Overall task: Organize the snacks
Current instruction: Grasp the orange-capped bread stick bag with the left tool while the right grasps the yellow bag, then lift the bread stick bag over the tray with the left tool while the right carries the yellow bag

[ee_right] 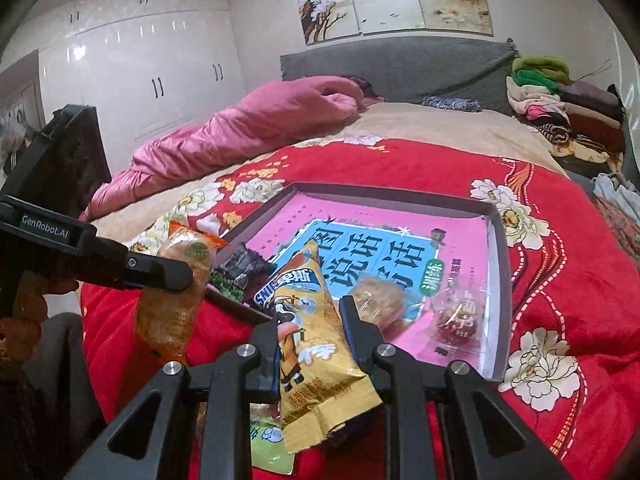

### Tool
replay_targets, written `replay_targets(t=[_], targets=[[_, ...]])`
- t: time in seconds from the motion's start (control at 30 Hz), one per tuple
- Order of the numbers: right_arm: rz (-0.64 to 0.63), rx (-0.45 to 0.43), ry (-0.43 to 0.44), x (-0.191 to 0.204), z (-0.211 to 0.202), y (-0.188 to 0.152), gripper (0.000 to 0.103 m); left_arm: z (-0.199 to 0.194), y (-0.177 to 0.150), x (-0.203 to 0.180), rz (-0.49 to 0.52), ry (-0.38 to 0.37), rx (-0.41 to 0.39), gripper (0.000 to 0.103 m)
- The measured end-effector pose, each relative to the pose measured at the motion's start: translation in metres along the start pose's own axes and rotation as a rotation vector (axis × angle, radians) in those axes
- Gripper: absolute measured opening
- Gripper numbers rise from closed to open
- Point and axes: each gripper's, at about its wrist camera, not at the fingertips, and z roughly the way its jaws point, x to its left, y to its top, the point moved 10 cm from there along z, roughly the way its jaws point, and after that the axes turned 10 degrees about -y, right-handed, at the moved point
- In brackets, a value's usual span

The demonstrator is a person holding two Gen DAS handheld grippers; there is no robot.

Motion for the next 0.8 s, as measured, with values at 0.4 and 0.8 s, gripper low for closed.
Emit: replay_targets(t=[0.4,0.8], targets=[[0.092,-0.041,-0.029,-0.025,-0.008,0.011,0.024,-0.001,0.016,-0.022,0.050,0.010,-0.043,0.023],[0.106,-0.075,-0.047,-0.030,-0.015,0.016,0.024,0.000,0.030,-0.032,0.081,0.030,-0.071,0.023]])
